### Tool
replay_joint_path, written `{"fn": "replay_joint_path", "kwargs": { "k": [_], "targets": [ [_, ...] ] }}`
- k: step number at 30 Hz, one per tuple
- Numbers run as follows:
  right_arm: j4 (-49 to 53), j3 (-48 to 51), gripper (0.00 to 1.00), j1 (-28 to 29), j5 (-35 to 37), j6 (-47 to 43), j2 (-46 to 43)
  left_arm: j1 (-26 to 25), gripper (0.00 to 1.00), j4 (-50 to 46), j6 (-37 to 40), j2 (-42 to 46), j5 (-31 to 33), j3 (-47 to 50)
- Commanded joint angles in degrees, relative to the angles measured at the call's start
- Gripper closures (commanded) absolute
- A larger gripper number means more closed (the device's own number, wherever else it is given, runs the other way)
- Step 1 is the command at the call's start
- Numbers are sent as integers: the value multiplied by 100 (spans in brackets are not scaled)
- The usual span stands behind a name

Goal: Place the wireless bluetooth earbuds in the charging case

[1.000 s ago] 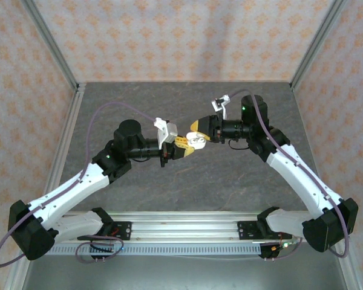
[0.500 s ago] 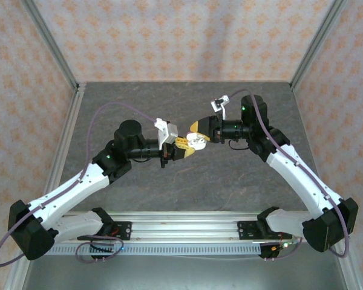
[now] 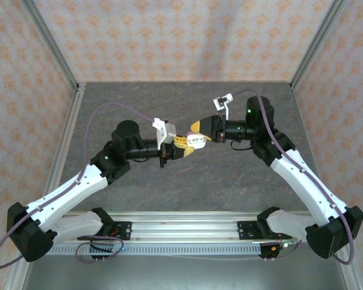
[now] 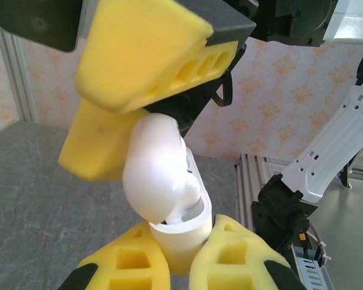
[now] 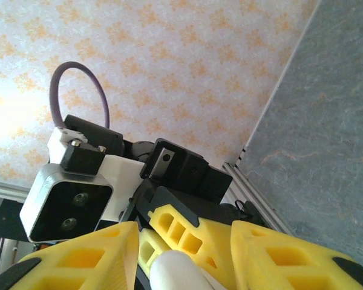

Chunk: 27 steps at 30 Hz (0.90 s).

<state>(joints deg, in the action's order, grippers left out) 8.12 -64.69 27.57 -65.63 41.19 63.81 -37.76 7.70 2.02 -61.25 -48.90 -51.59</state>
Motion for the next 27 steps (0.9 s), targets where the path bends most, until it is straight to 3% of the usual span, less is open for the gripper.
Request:
{"fn": "replay_joint_path", "kwargs": {
  "k": [1, 7, 13, 17, 24, 27],
  "targets": [
    [-677, 44, 56, 12, -350, 164, -331, 36, 100, -155, 0, -20, 375, 107],
    [-51, 15, 56, 11, -268, -336, -470, 54, 100, -146, -43, -75, 389, 99],
    [1358, -214, 56, 8, 558, -1389, -506, 100, 100, -70, -141, -88, 424, 127],
    [2006, -253, 56, -37, 1671, -1754, -636, 128, 100, -127, -153, -91, 640, 239],
    [3303, -112, 53, -163, 4245, -1875, -752, 188, 100, -398, -275, -169, 1719, 686],
    [3430, 185, 46, -199, 4674, -1875, -763, 224, 100, -650, -296, -419, 1988, 841]
  ]
}}
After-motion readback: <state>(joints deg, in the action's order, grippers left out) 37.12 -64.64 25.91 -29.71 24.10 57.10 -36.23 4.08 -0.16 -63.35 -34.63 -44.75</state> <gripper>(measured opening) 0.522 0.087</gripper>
